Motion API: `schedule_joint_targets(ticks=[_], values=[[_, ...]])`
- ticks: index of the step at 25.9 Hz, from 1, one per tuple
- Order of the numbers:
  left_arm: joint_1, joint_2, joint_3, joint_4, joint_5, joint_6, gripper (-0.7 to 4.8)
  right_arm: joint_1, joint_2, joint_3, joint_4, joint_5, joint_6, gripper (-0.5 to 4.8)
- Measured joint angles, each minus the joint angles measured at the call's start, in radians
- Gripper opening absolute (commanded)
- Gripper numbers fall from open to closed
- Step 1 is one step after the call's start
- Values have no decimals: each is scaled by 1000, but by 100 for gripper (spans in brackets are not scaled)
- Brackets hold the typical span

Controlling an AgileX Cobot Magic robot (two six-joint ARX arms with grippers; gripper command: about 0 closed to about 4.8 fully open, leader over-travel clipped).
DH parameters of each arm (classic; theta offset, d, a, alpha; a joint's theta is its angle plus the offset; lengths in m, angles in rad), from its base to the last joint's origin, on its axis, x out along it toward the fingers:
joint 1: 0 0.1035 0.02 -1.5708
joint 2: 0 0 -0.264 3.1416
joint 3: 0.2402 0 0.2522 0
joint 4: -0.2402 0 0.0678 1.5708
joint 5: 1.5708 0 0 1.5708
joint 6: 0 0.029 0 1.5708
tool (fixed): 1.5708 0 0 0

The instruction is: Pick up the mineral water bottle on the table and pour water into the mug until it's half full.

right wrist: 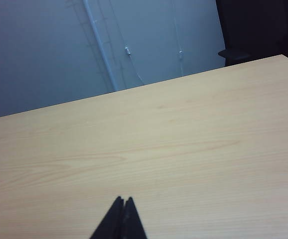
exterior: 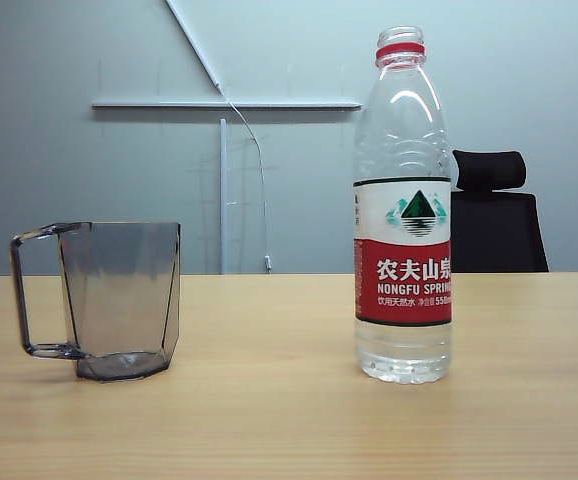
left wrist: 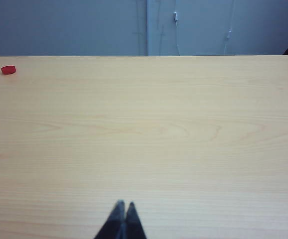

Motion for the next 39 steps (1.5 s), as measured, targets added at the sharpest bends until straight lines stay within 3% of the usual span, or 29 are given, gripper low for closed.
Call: schedule_joint_targets(ticks=[10, 13, 16, 17, 19, 20, 22, 24, 29, 32, 36, 39], values=[[-17, 0, 0, 0, -3, 0, -2, 0, 0, 0, -28, -3, 0, -6], [-180, 0, 0, 0, -27, 0, -2, 1, 0, 0, -34, -122, 3, -1], [-367, 20, 0, 3, -22, 0, -2, 26, 0, 0, -35, -261, 6, 42], [-455, 48, 0, 2, -27, 0, -2, 62, 0, 0, -35, -304, 8, 66], [-564, 93, 0, 2, -18, 0, -2, 149, 1, 0, -37, -325, 11, 177], [-586, 107, 0, 1, -17, 0, -2, 188, 1, 0, -37, -317, 13, 300], [-625, 124, 0, -2, -18, 0, -2, 319, 2, 3, -47, -265, 15, 430], [-634, 123, 0, -3, -15, 0, -2, 414, 4, 11, -59, -192, 16, 479], [-636, 123, 0, -3, -16, 0, -2, 673, 56, 13, -48, 66, -9, 479], [-636, 123, 0, -3, -16, 0, -2, 769, 149, 12, 5, 172, -18, 479], [-636, 123, 0, -3, -16, 0, -2, 842, 359, 18, 156, 280, -58, 479], [-636, 123, 0, -3, -16, 0, -2, 819, 593, 51, 339, 366, -68, 479]])
